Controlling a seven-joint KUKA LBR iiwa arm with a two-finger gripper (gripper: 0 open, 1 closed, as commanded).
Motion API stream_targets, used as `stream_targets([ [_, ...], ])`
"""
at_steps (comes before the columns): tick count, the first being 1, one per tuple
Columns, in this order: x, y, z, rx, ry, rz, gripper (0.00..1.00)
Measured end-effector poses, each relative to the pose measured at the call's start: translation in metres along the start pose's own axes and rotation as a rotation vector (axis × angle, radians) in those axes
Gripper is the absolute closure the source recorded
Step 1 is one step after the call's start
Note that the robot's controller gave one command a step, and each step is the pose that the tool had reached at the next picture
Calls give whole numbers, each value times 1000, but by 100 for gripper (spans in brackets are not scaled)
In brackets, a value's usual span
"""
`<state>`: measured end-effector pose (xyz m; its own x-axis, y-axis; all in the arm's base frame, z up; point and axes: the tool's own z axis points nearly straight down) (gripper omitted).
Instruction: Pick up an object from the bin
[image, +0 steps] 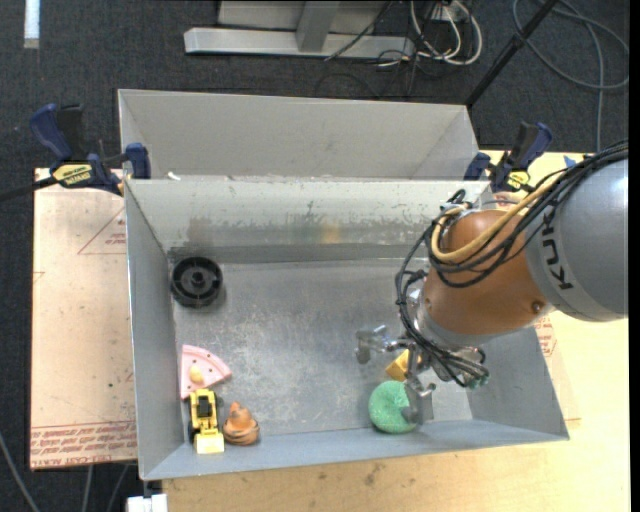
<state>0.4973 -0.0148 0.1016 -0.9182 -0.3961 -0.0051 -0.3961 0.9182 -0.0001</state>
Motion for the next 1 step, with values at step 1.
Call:
stream_targets([
  [1,0,0,0,0,1,0,0],
])
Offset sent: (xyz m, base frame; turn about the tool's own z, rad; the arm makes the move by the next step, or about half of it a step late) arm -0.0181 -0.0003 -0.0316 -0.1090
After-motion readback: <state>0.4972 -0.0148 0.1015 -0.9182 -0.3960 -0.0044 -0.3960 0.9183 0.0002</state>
